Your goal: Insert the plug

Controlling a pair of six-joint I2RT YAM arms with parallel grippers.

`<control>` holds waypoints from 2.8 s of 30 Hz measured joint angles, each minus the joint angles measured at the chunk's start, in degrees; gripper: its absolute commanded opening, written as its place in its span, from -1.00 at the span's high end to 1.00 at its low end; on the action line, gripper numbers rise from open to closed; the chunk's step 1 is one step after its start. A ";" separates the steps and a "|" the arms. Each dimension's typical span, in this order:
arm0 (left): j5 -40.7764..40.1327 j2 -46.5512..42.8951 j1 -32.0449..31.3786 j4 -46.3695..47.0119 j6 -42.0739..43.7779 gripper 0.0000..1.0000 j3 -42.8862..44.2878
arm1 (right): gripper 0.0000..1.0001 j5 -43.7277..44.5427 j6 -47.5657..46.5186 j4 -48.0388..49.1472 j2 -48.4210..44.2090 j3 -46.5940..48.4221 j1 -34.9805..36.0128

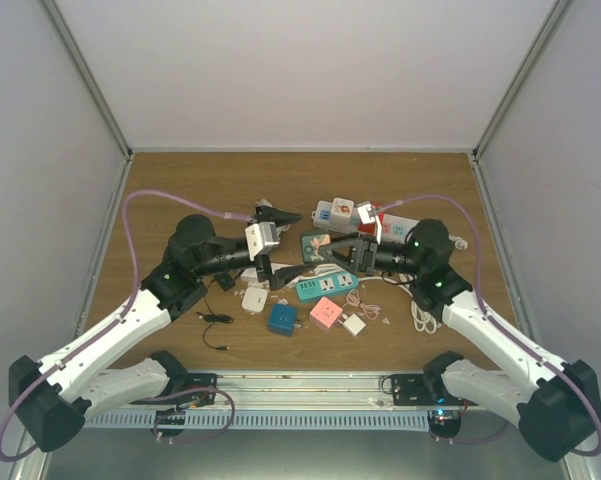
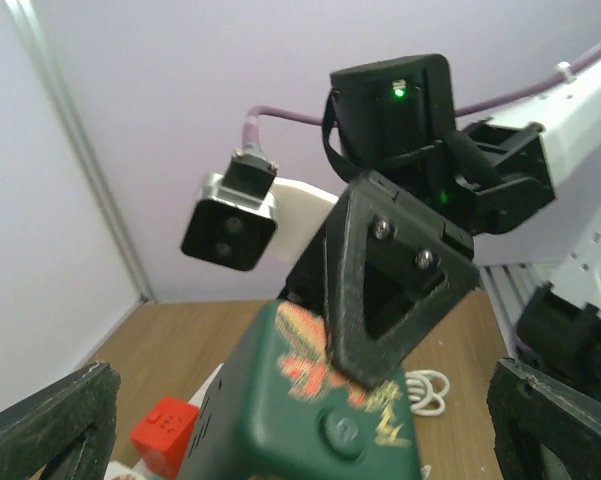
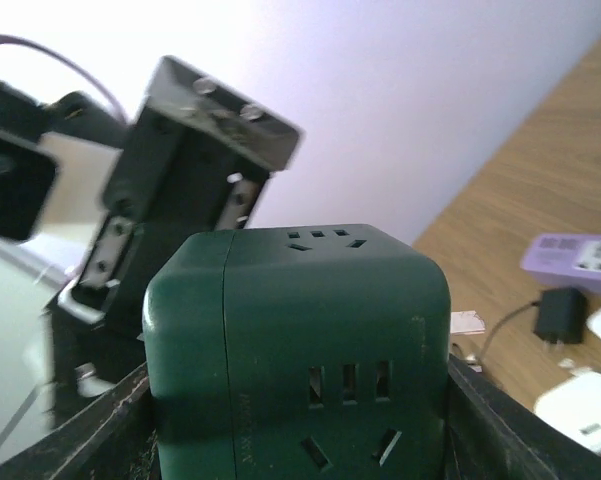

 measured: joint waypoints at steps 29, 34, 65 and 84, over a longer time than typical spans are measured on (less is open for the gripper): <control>9.11 3.89 -1.42 -5.88 20.00 0.11 3.28 | -0.14 -12.76 6.67 12.17 -3.37 1.84 -0.42; 8.07 3.89 -1.36 -5.95 20.39 -0.34 3.37 | -0.15 -12.48 8.44 12.13 -2.51 2.43 -0.50; 1.18 1.79 -0.33 -10.21 17.59 -0.22 -0.02 | -0.12 -15.78 11.98 9.75 6.69 4.72 -0.31; -2.38 1.09 -1.53 -7.67 21.94 -0.13 -1.20 | -0.11 -14.05 16.59 3.74 9.14 4.72 -0.42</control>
